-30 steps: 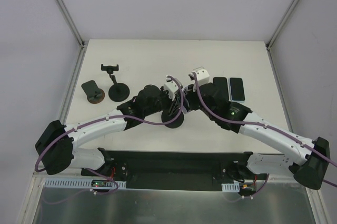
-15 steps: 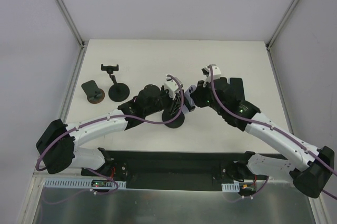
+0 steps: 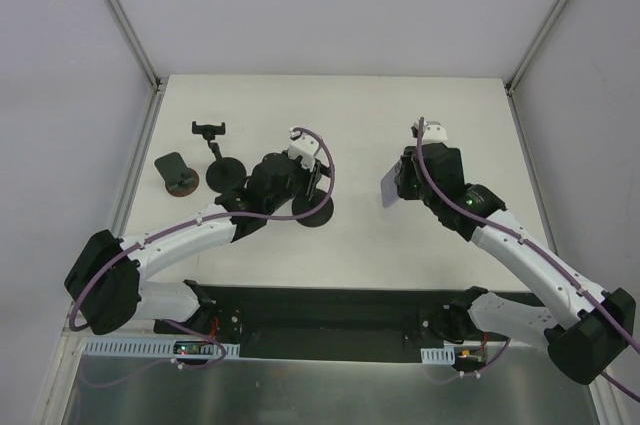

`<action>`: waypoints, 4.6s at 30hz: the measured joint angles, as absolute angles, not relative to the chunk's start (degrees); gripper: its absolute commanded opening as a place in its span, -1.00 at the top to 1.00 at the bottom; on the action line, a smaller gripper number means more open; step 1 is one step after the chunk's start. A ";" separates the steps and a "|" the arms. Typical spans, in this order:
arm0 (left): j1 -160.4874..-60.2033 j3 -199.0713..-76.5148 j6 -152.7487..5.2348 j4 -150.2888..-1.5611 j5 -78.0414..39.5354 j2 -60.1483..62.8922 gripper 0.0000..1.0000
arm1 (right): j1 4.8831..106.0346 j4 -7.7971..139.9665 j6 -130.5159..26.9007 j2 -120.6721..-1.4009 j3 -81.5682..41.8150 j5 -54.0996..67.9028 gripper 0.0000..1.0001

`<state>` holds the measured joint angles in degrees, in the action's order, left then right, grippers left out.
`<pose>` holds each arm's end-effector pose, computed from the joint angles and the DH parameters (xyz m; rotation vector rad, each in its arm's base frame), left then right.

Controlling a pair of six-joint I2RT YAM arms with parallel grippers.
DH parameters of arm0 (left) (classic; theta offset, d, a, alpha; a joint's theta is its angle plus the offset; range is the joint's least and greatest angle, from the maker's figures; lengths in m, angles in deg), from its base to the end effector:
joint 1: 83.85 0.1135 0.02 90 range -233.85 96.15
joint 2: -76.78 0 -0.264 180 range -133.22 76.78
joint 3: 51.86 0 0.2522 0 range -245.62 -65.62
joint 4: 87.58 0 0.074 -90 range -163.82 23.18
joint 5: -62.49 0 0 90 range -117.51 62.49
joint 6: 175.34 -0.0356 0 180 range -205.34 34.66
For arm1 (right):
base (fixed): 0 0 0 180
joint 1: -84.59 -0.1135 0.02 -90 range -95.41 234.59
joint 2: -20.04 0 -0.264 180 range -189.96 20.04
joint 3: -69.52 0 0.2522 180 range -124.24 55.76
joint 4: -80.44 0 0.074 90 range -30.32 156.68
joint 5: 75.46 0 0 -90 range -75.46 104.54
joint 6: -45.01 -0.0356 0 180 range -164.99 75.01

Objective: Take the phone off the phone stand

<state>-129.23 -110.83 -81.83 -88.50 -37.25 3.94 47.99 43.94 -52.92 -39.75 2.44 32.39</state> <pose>0.2103 -0.2045 0.2808 0.5329 1.7370 -0.4566 0.1924 0.1293 0.3210 -0.3244 2.0319 0.1576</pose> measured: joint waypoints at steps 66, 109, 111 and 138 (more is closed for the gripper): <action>-140.16 -103.40 -103.93 -96.30 -39.90 16.22 -0.89 | 48.01 46.78 -60.04 -33.30 6.04 23.89 0.98; -153.12 -105.98 -114.55 -97.94 -64.94 -2.29 1.00 | 47.86 63.52 -85.42 -36.75 9.72 9.83 -0.98; -153.10 -105.98 -112.69 -97.04 -63.83 -1.96 1.00 | 47.81 63.63 -83.38 -35.85 9.72 10.03 -0.93; -135.53 -106.73 -72.32 -89.37 -20.92 5.86 1.00 | 42.06 73.29 -65.00 -34.74 14.39 20.28 -0.93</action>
